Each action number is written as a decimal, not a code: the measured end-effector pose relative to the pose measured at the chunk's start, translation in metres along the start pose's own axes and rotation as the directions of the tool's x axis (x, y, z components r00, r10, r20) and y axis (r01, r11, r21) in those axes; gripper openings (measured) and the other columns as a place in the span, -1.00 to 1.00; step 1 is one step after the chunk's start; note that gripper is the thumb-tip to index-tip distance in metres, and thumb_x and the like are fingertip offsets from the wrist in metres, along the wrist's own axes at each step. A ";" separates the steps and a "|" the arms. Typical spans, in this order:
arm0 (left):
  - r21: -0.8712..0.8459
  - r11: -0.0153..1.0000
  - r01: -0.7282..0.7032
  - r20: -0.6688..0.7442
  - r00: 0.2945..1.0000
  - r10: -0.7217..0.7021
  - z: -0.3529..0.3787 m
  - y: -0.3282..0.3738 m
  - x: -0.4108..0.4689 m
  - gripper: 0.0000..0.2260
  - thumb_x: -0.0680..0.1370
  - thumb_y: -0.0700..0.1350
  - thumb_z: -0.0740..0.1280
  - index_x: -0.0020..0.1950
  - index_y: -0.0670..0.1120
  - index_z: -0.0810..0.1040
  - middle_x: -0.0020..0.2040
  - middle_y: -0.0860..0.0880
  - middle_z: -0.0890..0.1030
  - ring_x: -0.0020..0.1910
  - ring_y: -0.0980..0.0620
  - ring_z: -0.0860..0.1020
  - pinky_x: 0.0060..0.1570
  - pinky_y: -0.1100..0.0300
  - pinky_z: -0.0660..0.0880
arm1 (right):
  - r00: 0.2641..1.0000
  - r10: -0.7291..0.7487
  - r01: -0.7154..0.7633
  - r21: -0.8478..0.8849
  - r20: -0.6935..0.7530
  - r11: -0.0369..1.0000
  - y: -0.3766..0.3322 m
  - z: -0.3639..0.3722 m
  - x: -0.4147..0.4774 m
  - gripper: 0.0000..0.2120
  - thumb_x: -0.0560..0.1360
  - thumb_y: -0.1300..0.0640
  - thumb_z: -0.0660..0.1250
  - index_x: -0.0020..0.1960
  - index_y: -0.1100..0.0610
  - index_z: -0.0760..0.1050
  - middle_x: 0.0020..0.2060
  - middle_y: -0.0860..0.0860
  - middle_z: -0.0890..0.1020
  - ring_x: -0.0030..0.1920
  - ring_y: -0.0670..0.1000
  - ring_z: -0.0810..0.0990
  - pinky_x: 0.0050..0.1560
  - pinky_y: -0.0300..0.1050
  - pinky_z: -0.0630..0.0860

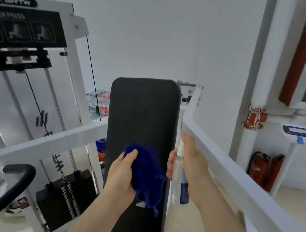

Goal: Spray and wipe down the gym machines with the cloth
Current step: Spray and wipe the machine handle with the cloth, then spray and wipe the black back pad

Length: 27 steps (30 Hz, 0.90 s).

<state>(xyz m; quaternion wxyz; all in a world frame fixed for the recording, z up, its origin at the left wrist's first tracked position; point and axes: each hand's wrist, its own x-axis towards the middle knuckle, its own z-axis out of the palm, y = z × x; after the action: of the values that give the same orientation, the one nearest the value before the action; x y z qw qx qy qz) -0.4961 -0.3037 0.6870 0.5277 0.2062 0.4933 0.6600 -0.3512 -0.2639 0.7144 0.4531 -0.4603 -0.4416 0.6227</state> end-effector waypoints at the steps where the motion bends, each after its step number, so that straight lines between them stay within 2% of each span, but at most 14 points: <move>1: -0.015 1.000 -0.015 0.020 1.000 0.015 0.004 0.008 0.005 -0.83 0.56 -0.09 0.33 0.15 0.00 0.56 0.10 -0.10 0.65 0.11 -0.16 0.59 0.21 -0.23 0.44 | 1.000 -0.012 0.012 0.000 -0.013 1.000 -0.003 0.004 0.009 -0.47 0.53 -0.24 0.16 -0.38 0.15 0.46 -0.47 0.11 0.51 -0.44 0.05 0.48 -0.25 -0.06 0.55; 4: -0.051 0.997 -0.061 0.060 0.996 0.064 0.012 0.031 0.024 -0.83 0.57 -0.06 0.31 0.16 0.03 0.56 0.10 -0.06 0.65 0.13 -0.13 0.57 0.20 -0.21 0.44 | 0.994 -0.097 0.098 0.012 -0.044 0.995 -0.014 0.018 0.035 -0.51 0.54 -0.20 0.14 -0.39 0.13 0.43 -0.50 0.07 0.49 -0.44 0.04 0.47 -0.26 -0.07 0.53; 9: -0.073 0.992 -0.101 0.127 0.986 0.110 0.020 0.066 0.061 -0.81 0.58 0.00 0.28 0.18 0.06 0.56 0.14 -0.07 0.63 0.15 -0.14 0.56 0.19 -0.19 0.46 | 0.922 -0.313 0.304 -0.076 -0.227 0.950 -0.038 0.037 0.070 -0.50 0.57 -0.07 0.11 -0.45 0.15 0.41 -0.54 0.06 0.49 -0.39 0.10 0.49 -0.24 0.00 0.53; 13: -0.032 0.982 -0.188 0.126 0.974 0.190 0.025 0.080 0.075 -0.82 0.60 0.00 0.26 0.17 0.06 0.55 0.13 -0.07 0.63 0.13 -0.12 0.57 0.13 -0.14 0.49 | 0.906 -0.341 0.321 -0.119 -0.251 0.940 -0.056 0.040 0.083 -0.43 0.59 -0.18 0.11 -0.43 0.17 0.43 -0.52 0.06 0.53 -0.43 0.05 0.53 -0.25 -0.02 0.57; 15: 0.027 0.965 -0.260 0.153 0.955 0.253 0.031 0.086 0.078 -0.81 0.61 0.00 0.24 0.20 0.10 0.55 0.14 -0.06 0.62 0.12 -0.10 0.57 0.13 -0.12 0.50 | 0.913 -0.338 0.307 -0.162 -0.227 0.938 -0.059 0.041 0.088 -0.45 0.59 -0.13 0.10 -0.42 0.19 0.44 -0.50 0.07 0.54 -0.39 0.06 0.55 -0.23 -0.03 0.58; 17: 0.090 0.933 -0.348 0.198 0.925 0.326 0.039 0.091 0.078 -0.82 0.63 -0.02 0.22 0.14 0.17 0.57 0.12 -0.05 0.62 0.10 -0.08 0.57 0.14 -0.09 0.51 | 0.909 -0.353 0.314 -0.194 -0.222 0.930 -0.059 0.040 0.095 -0.49 0.60 -0.05 0.09 -0.43 0.19 0.44 -0.49 0.08 0.53 -0.38 0.06 0.54 -0.25 -0.05 0.57; 19: 0.162 0.873 -0.460 0.245 0.876 0.416 0.049 0.095 0.081 -0.80 0.64 -0.04 0.20 0.07 0.23 0.56 0.08 -0.03 0.61 0.05 -0.03 0.57 0.06 0.03 0.52 | 0.904 -0.353 0.314 -0.187 -0.240 0.931 -0.060 0.036 0.103 -0.48 0.61 -0.02 0.08 -0.44 0.19 0.42 -0.49 0.08 0.53 -0.39 0.05 0.53 -0.28 -0.09 0.56; 20: 0.199 0.828 -0.525 0.284 0.839 0.464 0.054 0.096 0.084 -0.77 0.64 -0.04 0.18 0.13 0.28 0.54 0.09 -0.02 0.59 0.04 0.01 0.56 0.02 0.11 0.51 | 0.905 -0.345 0.311 -0.164 -0.248 0.936 -0.061 0.034 0.108 -0.46 0.61 -0.04 0.08 -0.44 0.20 0.42 -0.49 0.09 0.53 -0.40 0.06 0.53 -0.29 -0.09 0.56; 22: 0.325 0.651 -0.686 0.396 0.724 0.565 0.064 0.100 0.094 -0.65 0.65 -0.04 0.16 0.34 0.37 0.38 0.25 0.06 0.50 0.16 0.07 0.50 0.12 0.17 0.44 | 0.913 -0.328 0.307 -0.119 -0.241 0.944 -0.064 0.033 0.113 -0.44 0.61 -0.11 0.07 -0.42 0.21 0.43 -0.49 0.11 0.54 -0.41 0.08 0.54 -0.28 -0.05 0.56; 23: 0.410 0.494 -0.767 0.464 0.642 0.611 0.071 0.102 0.104 -0.60 0.65 -0.05 0.16 0.39 0.38 0.29 0.35 0.13 0.42 0.26 0.11 0.41 0.23 0.18 0.36 | 0.918 -0.327 0.311 -0.103 -0.223 0.945 -0.066 0.032 0.117 -0.43 0.61 -0.13 0.07 -0.41 0.21 0.44 -0.49 0.11 0.54 -0.42 0.08 0.54 -0.28 -0.04 0.56; 25: 0.555 0.053 -0.830 0.610 0.449 0.652 0.090 0.100 0.129 -0.59 0.65 -0.03 0.11 0.47 0.27 0.21 0.42 0.21 0.32 0.36 0.13 0.26 0.33 0.17 0.23 | 0.926 -0.328 0.322 -0.065 -0.188 0.945 -0.069 0.028 0.124 -0.45 0.60 -0.14 0.07 -0.40 0.19 0.44 -0.51 0.09 0.54 -0.45 0.06 0.52 -0.30 -0.04 0.54; 26: 0.590 -0.159 -0.792 0.673 0.374 0.638 0.101 0.096 0.142 -0.59 0.64 0.00 0.07 0.50 0.20 0.22 0.43 0.17 0.34 0.36 0.10 0.28 0.33 0.13 0.25 | 0.929 -0.323 0.322 -0.039 -0.181 0.946 -0.070 0.026 0.127 -0.45 0.60 -0.13 0.08 -0.41 0.18 0.43 -0.52 0.08 0.52 -0.47 0.06 0.50 -0.33 -0.05 0.52; 27: 0.609 -0.329 -0.722 0.725 0.338 0.600 0.110 0.091 0.152 -0.57 0.62 0.03 0.04 0.51 0.12 0.24 0.43 0.11 0.38 0.36 0.06 0.33 0.33 0.08 0.30 | 0.930 -0.323 0.325 -0.017 -0.177 0.946 -0.070 0.024 0.130 -0.45 0.60 -0.12 0.09 -0.43 0.18 0.41 -0.54 0.09 0.51 -0.49 0.06 0.49 -0.36 -0.07 0.50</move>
<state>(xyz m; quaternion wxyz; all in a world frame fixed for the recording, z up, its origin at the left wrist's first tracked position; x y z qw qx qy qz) -0.5080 -0.1148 0.7751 -0.1674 0.7422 0.5215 0.3863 -0.3852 -0.1273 0.7637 0.5900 -0.4322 -0.4654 0.4985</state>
